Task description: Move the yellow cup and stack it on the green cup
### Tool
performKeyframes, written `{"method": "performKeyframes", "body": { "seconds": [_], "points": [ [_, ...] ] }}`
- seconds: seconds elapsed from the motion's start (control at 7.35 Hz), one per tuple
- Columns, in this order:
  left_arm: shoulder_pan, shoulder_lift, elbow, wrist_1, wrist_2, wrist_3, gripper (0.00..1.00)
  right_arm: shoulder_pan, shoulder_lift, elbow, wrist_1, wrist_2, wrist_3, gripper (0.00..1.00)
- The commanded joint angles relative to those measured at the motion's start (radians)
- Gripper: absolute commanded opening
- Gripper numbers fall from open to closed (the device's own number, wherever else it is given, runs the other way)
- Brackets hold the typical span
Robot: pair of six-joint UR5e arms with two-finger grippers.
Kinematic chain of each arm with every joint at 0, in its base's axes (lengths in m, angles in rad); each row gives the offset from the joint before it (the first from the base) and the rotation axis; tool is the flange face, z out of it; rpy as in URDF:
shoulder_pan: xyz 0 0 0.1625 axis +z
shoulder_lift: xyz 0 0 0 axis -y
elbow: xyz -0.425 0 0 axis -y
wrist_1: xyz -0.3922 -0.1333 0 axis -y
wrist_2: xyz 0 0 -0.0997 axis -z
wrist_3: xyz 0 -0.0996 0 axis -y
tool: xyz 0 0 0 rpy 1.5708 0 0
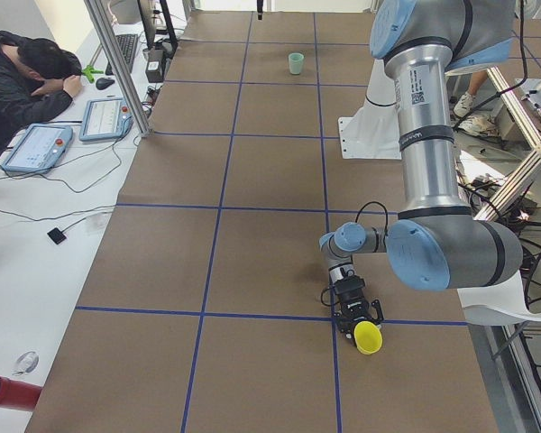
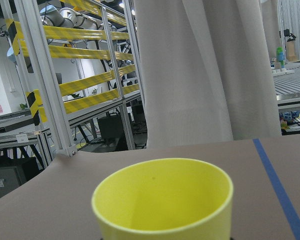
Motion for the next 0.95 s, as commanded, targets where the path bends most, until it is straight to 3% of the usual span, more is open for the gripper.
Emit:
{"method": "performKeyframes", "body": {
  "seconds": [0.0,0.14,0.27,0.41,0.54,0.82],
  "points": [
    [-0.013,0.096,-0.215,0.114,0.003,0.164,0.02,0.0,0.008,0.001,-0.003,0.0,0.001,1.0],
    [-0.028,0.111,-0.289,0.169,0.015,0.254,0.02,0.0,0.009,-0.001,-0.003,-0.001,0.001,1.0],
    [-0.103,0.108,-0.295,0.174,0.066,0.333,0.01,0.0,0.012,-0.001,-0.001,-0.003,0.001,1.0],
    [-0.205,0.091,-0.314,0.174,0.194,0.438,0.01,-0.002,0.014,-0.001,-0.001,-0.005,0.004,1.0],
    [-0.337,0.019,-0.339,0.174,0.312,0.581,0.0,-0.023,0.015,-0.002,0.002,-0.006,0.033,1.0],
    [-0.511,-0.186,-0.338,0.174,0.393,0.851,0.0,-0.026,0.029,0.001,-0.001,0.005,0.057,1.0]
  ]
}}
